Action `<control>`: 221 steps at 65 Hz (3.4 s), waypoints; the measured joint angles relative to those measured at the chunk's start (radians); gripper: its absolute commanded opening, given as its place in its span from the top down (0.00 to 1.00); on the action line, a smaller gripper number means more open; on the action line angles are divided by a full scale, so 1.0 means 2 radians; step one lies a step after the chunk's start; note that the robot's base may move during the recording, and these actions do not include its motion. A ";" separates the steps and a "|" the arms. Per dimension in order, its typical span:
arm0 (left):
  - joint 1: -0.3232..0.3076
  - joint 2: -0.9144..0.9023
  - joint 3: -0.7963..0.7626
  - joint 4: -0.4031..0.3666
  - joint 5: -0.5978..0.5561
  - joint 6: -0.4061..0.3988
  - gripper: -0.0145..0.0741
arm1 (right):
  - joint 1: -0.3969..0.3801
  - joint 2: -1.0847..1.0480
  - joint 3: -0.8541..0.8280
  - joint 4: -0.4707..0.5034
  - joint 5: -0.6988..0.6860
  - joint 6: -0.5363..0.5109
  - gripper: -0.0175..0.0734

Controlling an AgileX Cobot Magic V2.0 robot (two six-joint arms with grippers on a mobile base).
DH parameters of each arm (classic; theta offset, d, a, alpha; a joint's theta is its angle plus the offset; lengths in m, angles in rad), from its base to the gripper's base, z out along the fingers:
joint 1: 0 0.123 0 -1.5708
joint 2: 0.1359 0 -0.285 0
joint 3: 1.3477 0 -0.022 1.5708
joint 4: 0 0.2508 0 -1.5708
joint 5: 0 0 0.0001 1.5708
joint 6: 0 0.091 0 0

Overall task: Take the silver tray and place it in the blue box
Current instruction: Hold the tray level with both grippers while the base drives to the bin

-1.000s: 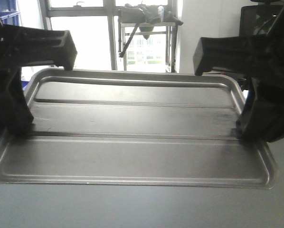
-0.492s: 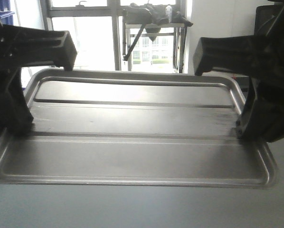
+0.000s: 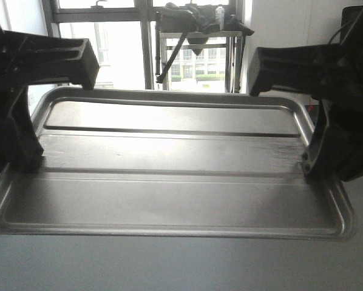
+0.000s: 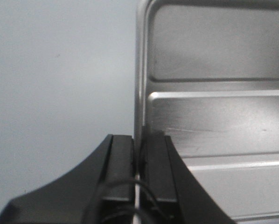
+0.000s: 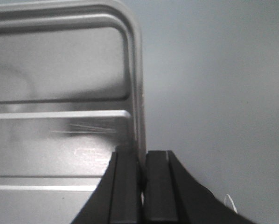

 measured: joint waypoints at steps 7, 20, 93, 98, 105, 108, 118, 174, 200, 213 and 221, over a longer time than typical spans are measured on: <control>0.000 0.000 0.000 0.001 0.000 0.000 0.85 | 0.000 0.000 0.000 0.000 0.000 0.000 0.75; 0.000 0.000 0.000 0.001 -0.001 0.000 0.85 | 0.000 0.000 0.000 0.000 0.000 0.000 0.75; 0.000 0.000 0.000 0.001 -0.001 0.000 0.85 | 0.000 0.000 0.000 0.000 0.000 0.000 0.75; 0.000 0.000 0.000 0.001 -0.001 0.000 0.85 | 0.000 0.000 0.000 0.000 0.000 0.000 0.75; 0.000 0.000 0.000 0.001 -0.001 0.000 0.85 | 0.000 0.000 0.000 0.000 0.000 0.000 0.75; 0.000 0.000 0.000 0.001 -0.001 0.000 0.85 | 0.000 0.000 0.000 0.000 0.000 0.000 0.75; 0.000 0.000 0.000 0.001 -0.001 0.000 0.85 | 0.000 0.000 0.000 0.000 0.000 0.000 0.75; 0.000 0.000 0.000 0.001 -0.002 0.000 0.85 | 0.000 0.000 0.000 0.000 0.001 0.000 0.75; 0.000 0.000 0.000 0.001 -0.002 0.000 0.85 | 0.000 0.000 0.000 0.000 0.001 0.000 0.75; 0.000 0.000 0.000 0.001 -0.002 0.000 0.85 | 0.000 0.000 0.000 0.000 0.001 0.000 0.75; 0.000 0.000 0.000 0.001 -0.002 0.000 0.85 | 0.000 0.000 0.000 0.000 0.002 0.000 0.75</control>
